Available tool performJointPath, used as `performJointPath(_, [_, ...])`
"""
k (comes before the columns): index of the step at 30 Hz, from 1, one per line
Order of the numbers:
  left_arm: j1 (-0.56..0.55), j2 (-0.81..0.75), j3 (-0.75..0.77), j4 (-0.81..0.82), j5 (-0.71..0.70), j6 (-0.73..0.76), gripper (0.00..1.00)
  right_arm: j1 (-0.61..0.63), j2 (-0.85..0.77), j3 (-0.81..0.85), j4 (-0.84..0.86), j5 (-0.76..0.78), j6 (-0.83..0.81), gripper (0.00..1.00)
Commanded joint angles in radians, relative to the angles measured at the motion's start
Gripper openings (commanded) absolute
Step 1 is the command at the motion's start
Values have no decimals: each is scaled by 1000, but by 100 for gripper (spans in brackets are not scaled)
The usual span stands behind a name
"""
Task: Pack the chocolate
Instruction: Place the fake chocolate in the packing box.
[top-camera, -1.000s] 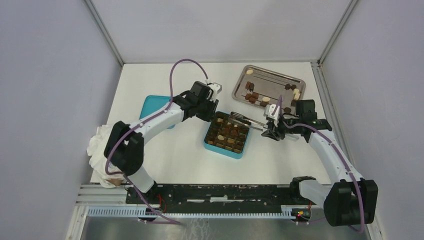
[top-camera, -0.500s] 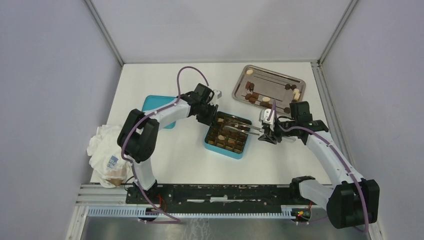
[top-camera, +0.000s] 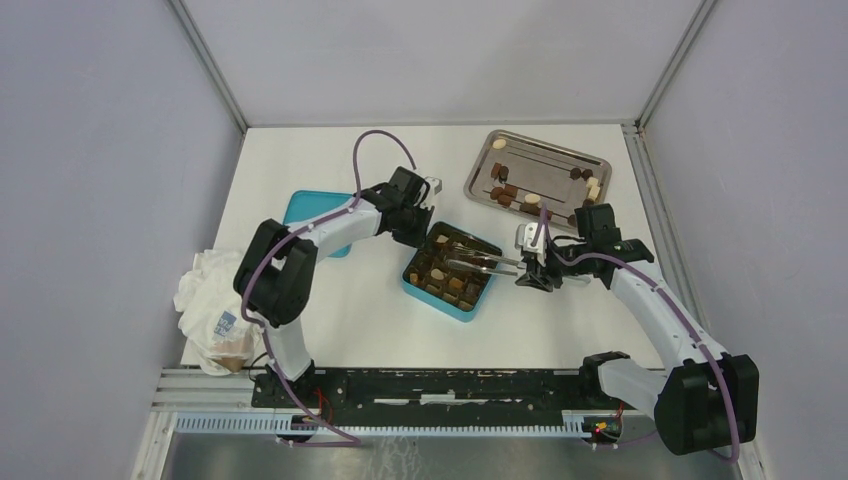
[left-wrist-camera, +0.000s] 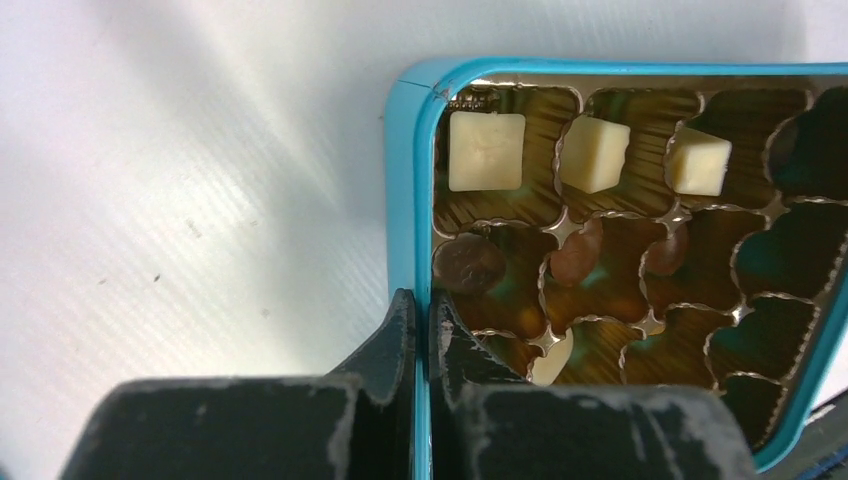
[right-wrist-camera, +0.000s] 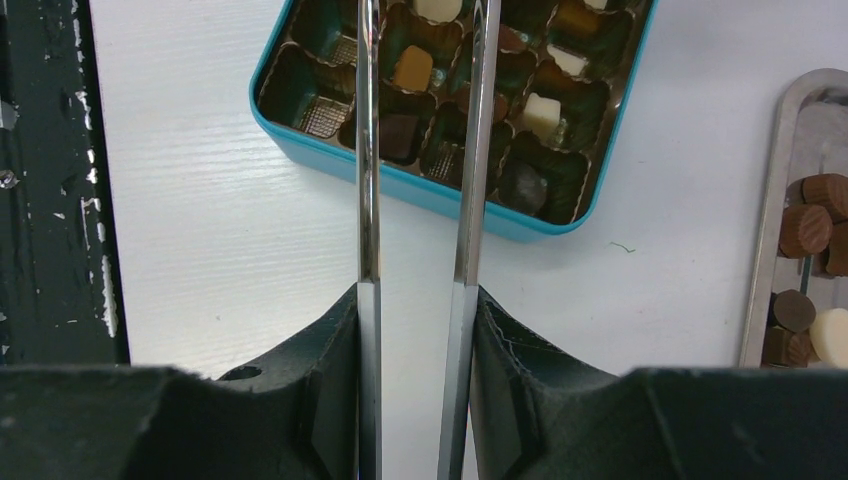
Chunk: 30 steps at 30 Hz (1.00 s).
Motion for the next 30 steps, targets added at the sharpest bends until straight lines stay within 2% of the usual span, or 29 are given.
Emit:
performJointPath(1, [-28, -158, -53, 108, -102, 24, 2, 7, -2, 23, -45, -73, -61, 0])
performJointPath(6, [-71, -321, -167, 248, -228, 87, 2, 7, -16, 42, -102, -126, -114, 0])
performJointPath(11, [-101, -462, -260, 360, -294, 129, 2, 7, -29, 53, -145, -164, -163, 0])
performJointPath(17, [-111, -530, -307, 418, -320, 147, 2, 9, -51, 62, -198, -206, -223, 0])
performJointPath(23, [-114, -506, -302, 415, -296, 137, 2, 17, -62, 56, -180, -187, -215, 0])
performJointPath(30, [-106, -310, -178, 281, -147, 68, 2, 64, -75, 8, -27, -65, -80, 0])
